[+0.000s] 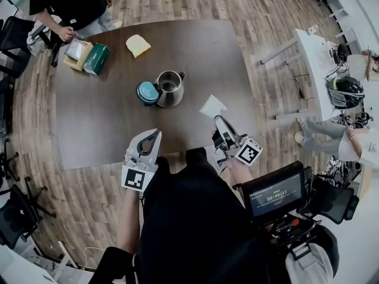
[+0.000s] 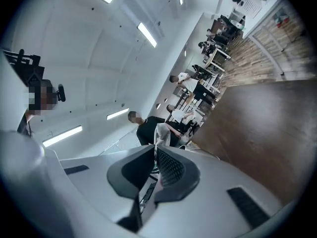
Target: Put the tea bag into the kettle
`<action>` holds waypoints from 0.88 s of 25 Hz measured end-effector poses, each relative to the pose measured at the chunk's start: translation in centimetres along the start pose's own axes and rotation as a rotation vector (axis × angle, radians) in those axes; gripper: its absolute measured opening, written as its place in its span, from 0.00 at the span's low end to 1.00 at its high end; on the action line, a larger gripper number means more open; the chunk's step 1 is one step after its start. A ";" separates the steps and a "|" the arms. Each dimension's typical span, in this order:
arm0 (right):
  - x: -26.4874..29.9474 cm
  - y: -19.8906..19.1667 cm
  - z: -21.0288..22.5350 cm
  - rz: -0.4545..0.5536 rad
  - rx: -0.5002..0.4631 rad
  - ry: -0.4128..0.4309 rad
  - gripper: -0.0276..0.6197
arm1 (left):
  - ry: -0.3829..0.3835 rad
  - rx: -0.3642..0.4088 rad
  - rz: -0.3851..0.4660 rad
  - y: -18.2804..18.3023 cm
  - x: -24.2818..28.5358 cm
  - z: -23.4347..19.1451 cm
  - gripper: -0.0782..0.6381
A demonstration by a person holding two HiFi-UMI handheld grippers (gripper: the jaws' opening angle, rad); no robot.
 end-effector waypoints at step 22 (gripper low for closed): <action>4.7 -1.8 -4.1 -0.242 -1.035 -0.111 0.07 | -0.035 0.016 -0.001 -1.2 -2.1 -1.8 0.11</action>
Point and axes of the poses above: the fingertips, and each gripper's own axes: x forward along the fingers, z to its right, y out of its top, the point moved 5 cm from there along -x, backward along the fingers, and after that the axes turned 13 degrees about -y, right-handed, at the moved point
